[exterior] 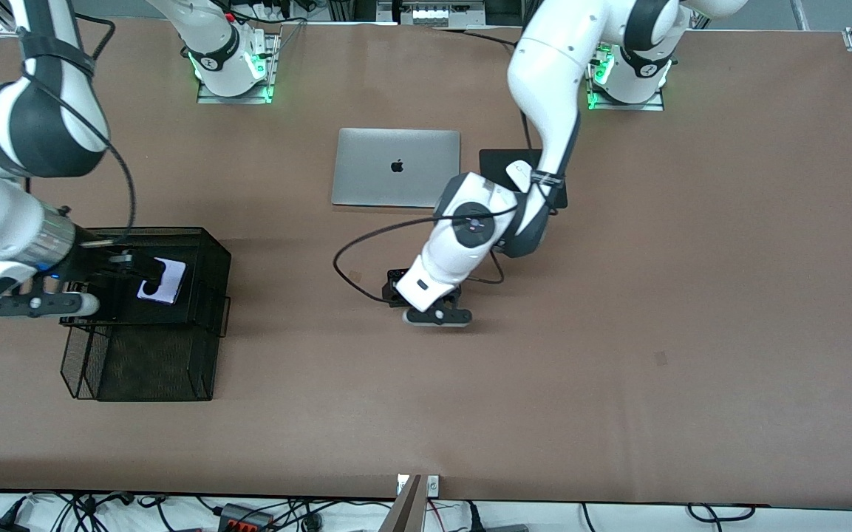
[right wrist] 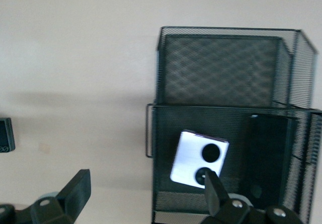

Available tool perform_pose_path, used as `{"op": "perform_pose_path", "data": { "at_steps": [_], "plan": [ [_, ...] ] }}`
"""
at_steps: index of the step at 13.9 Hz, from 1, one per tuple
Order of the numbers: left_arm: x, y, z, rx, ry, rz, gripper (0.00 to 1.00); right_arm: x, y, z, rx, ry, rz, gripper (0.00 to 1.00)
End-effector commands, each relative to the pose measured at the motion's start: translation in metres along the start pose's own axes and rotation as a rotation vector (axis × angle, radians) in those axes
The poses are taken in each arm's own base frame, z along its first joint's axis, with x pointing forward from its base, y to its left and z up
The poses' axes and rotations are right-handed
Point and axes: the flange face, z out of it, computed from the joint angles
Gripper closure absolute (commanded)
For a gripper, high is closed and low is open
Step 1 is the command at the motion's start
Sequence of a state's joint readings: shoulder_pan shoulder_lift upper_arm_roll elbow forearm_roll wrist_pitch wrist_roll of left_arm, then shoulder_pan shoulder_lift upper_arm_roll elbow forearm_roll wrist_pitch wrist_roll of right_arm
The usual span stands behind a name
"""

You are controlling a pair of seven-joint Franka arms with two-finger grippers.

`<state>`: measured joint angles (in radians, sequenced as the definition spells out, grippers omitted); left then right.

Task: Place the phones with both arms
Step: 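Set the small black flip phone down near the laptop with the left gripper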

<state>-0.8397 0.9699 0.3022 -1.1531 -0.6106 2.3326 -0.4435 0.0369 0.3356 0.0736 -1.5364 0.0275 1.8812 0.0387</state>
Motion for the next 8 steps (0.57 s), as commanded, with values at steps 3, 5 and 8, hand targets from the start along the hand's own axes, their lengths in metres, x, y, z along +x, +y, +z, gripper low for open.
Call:
{"op": "perform_pose_path", "data": {
  "at_steps": [3, 5, 8],
  "plan": [
    [0.052, -0.062, -0.092, -0.004, -0.095, 0.053, 0.00, 0.012, -0.076, 0.029, 0.020, 0.025, -0.092, 0.00],
    [0.070, -0.093, -0.123, -0.024, -0.120, 0.055, 0.00, 0.020, -0.119, 0.050, 0.029, 0.034, -0.150, 0.00],
    [0.094, -0.141, -0.163, -0.045, -0.179, 0.070, 0.00, 0.032, -0.185, 0.088, 0.041, 0.050, -0.227, 0.00]
  ]
}}
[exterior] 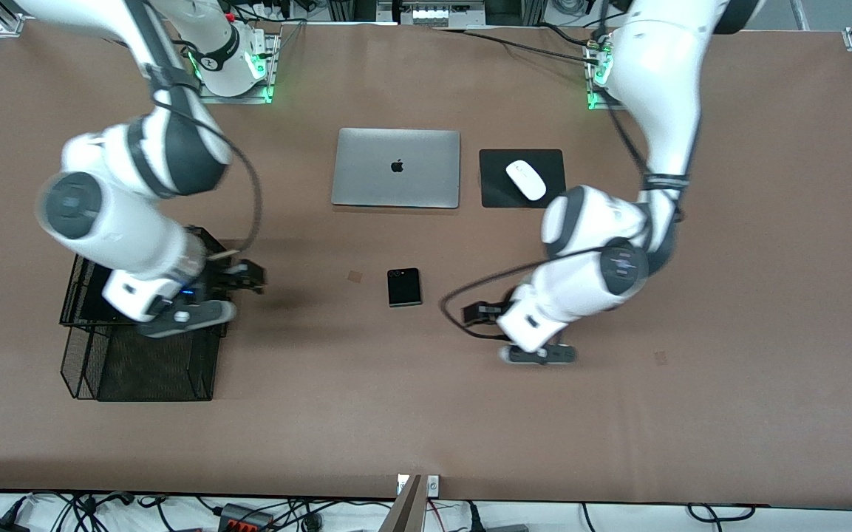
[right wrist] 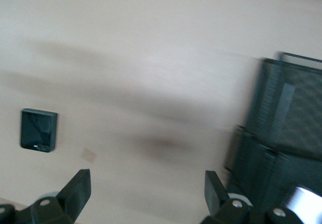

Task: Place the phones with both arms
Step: 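Grasp the flip phone with the right gripper while the left gripper returns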

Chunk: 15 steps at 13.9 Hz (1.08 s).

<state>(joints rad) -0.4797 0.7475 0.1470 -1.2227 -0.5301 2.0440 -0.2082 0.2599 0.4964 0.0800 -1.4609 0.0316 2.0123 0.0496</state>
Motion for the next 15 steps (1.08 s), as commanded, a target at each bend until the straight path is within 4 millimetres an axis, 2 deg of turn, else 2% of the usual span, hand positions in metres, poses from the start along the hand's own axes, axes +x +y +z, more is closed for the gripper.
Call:
{"op": "perform_pose_path", "data": {
  "at_steps": [1, 3, 5, 7, 8, 10, 12, 14, 15],
  "plan": [
    [-0.009, -0.025, -0.031, -0.002, -0.081, 0.030, 0.00, 0.027, -0.041, 0.037, 0.019, 0.038, -0.004, 0.00],
    [-0.007, -0.054, -0.051, 0.031, -0.124, 0.007, 0.00, 0.032, -0.069, 0.069, 0.030, 0.062, 0.031, 0.00],
    [-0.008, -0.067, -0.068, 0.060, -0.128, 0.003, 0.00, 0.029, -0.101, 0.094, 0.041, 0.071, 0.101, 0.00],
    [-0.009, -0.090, -0.084, 0.083, -0.142, -0.026, 0.00, 0.022, -0.144, 0.116, 0.044, 0.082, 0.092, 0.00],
    [-0.011, -0.100, -0.093, 0.084, -0.164, -0.039, 0.00, 0.020, -0.155, 0.127, 0.046, 0.090, 0.075, 0.00],
    [-0.009, -0.135, -0.122, 0.099, -0.179, -0.082, 0.00, 0.014, -0.171, 0.150, 0.047, 0.085, 0.054, 0.00],
    [-0.009, -0.157, -0.147, 0.134, -0.168, -0.101, 0.00, 0.005, -0.197, 0.171, 0.029, 0.070, 0.028, 0.00],
    [-0.008, -0.178, -0.162, 0.190, -0.156, -0.111, 0.00, 0.002, -0.201, 0.185, -0.001, 0.064, 0.029, 0.00],
    [-0.010, -0.184, -0.163, 0.229, -0.156, -0.110, 0.00, -0.003, -0.213, 0.192, -0.003, 0.056, 0.014, 0.00]
  ]
}}
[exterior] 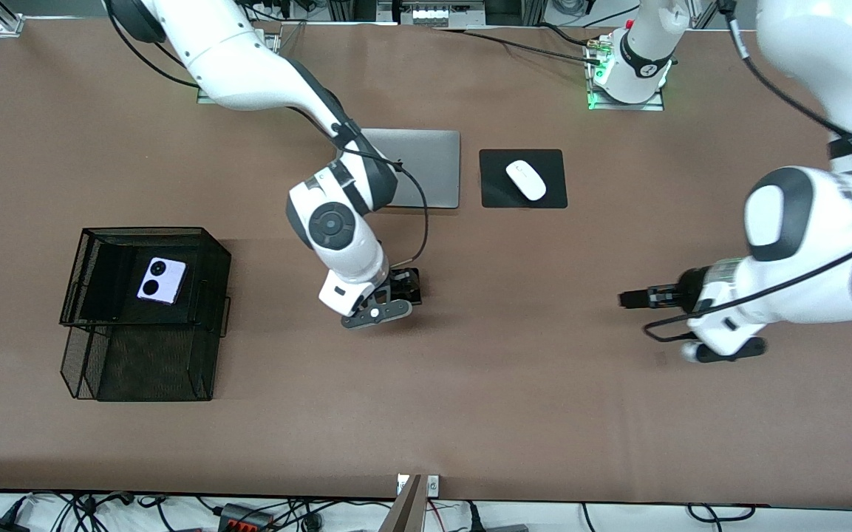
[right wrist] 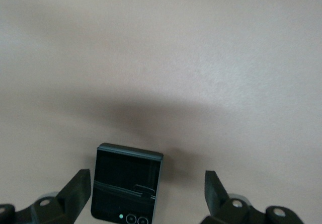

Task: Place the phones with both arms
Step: 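Grasp the flip phone with the right gripper while the left gripper returns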

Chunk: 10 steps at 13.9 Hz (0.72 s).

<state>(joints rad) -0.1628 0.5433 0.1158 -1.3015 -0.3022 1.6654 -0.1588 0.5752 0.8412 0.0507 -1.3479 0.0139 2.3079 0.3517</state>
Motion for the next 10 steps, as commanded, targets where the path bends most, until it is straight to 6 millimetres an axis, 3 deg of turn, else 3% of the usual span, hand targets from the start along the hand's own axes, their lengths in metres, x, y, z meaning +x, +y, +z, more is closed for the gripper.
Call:
{"op": "perform_pose_path", "data": {
  "at_steps": [1, 4, 7, 9, 10],
  "plan": [
    [-0.018, -0.014, -0.008, 0.107, 0.005, 0.022, 0.00, -0.004, -0.022, 0.015, -0.022, 0.004, -0.018, 0.00],
    [-0.036, -0.038, -0.029, 0.150, 0.020, 0.005, 0.00, -0.011, -0.025, 0.032, -0.029, -0.017, -0.007, 0.00],
    [-0.060, -0.060, -0.051, 0.184, -0.010, -0.023, 0.00, -0.018, -0.040, 0.038, -0.033, -0.021, 0.033, 0.00],
    [-0.076, -0.067, -0.080, 0.233, 0.015, -0.024, 0.00, -0.019, -0.039, 0.042, -0.036, -0.028, 0.034, 0.00],
    [-0.080, -0.089, -0.095, 0.222, 0.031, -0.053, 0.00, -0.020, -0.039, 0.045, -0.038, -0.031, 0.035, 0.00]
  ]
}}
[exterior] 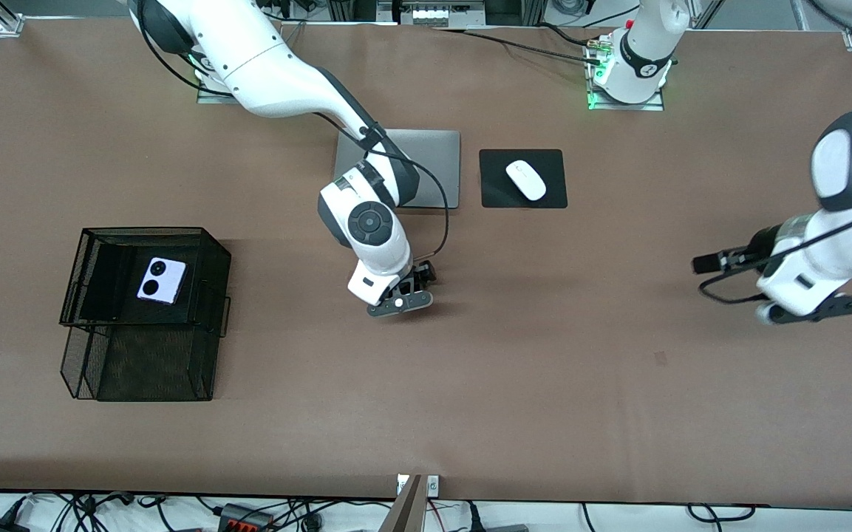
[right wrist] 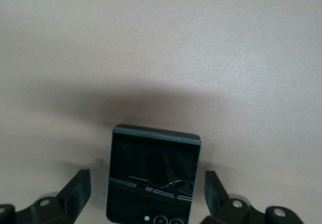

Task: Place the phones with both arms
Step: 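Grasp the flip phone with the right gripper while the left gripper returns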

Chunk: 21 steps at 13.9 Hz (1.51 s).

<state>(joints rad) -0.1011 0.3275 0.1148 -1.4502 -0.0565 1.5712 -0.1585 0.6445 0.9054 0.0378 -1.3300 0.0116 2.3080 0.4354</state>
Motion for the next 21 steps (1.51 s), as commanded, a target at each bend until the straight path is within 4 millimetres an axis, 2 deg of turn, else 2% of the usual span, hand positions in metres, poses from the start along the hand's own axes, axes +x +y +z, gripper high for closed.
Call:
{"op": "perform_pose_path", "data": {
  "at_steps": [1, 3, 13, 21],
  "plan": [
    [-0.026, -0.042, -0.033, 0.002, 0.042, -0.027, 0.00, 0.003, -0.002, 0.006, -0.016, 0.009, 0.013, 0.00],
    [-0.032, -0.050, -0.047, -0.010, 0.067, 0.008, 0.00, 0.003, -0.002, 0.007, -0.017, 0.005, 0.014, 0.00],
    [-0.033, -0.044, -0.043, -0.009, 0.044, 0.003, 0.00, -0.001, 0.000, 0.023, -0.020, -0.018, 0.019, 0.00],
    [-0.035, -0.043, -0.042, -0.012, 0.031, 0.016, 0.00, -0.005, -0.009, 0.027, -0.015, -0.018, 0.033, 0.00]
  ]
}}
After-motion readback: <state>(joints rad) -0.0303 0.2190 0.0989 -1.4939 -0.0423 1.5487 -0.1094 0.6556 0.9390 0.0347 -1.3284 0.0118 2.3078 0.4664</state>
